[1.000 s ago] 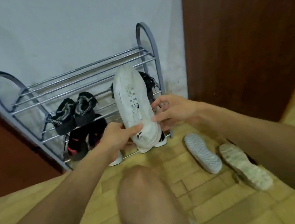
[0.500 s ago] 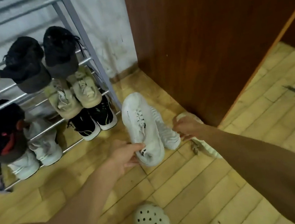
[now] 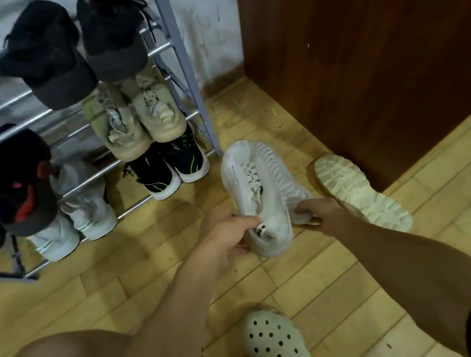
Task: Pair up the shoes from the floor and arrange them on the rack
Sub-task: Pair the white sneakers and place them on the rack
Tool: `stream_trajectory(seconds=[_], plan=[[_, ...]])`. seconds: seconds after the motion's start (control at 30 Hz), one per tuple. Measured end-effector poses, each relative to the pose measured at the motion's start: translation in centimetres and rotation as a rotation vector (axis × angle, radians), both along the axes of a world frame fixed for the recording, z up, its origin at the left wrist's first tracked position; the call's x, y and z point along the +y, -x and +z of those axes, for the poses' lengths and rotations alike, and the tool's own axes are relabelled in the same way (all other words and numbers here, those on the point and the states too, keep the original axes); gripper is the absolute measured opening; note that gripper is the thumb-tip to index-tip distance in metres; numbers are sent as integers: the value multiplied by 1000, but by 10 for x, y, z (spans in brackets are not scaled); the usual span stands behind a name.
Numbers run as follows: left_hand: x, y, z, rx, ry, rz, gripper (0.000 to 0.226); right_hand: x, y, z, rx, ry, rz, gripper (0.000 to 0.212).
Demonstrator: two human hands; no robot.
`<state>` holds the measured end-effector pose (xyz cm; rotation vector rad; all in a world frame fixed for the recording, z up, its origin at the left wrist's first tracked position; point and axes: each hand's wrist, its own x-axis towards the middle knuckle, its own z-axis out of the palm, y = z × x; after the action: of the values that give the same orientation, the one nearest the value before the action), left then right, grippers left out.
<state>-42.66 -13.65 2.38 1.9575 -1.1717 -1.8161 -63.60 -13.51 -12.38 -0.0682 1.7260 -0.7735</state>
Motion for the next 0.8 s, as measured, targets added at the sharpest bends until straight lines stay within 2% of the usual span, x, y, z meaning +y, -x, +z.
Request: stream_trajectory(seconds=[0.03, 0.1, 0.23, 0.33, 0.4, 0.47, 0.53, 0.6, 0.67, 0.8], plan=[[2, -3, -1, -2, -16, 3, 27, 1, -2, 3, 54, 39, 38, 63], [7, -8, -4, -6, -46, 23, 32, 7, -7, 13, 280, 118, 169, 77], [17, -18, -9, -8, -51, 118, 33, 49, -21, 19, 793, 288, 453, 67], [24, -27, -16, -33, -25, 206, 29, 92, -27, 10, 1044, 362, 827, 59], [30, -33, -22, -62, -24, 203, 20, 110, -27, 4, 1011, 308, 1130, 54], [37, -40, -27, -92, -45, 191, 18, 117, -24, 0, 883, 283, 1252, 46], [44, -47, -30, -119, -58, 177, 20, 114, -21, 3, 843, 344, 1200, 37], [50, -54, -34, -140, -73, 159, 26, 103, -17, 8, 886, 392, 1091, 30], [53, -59, -36, -139, -78, 152, 33, 86, -14, 13, 914, 349, 1035, 37], [53, -65, -37, -132, -69, 157, 40, 53, -14, 8, 756, 13, 1097, 78]])
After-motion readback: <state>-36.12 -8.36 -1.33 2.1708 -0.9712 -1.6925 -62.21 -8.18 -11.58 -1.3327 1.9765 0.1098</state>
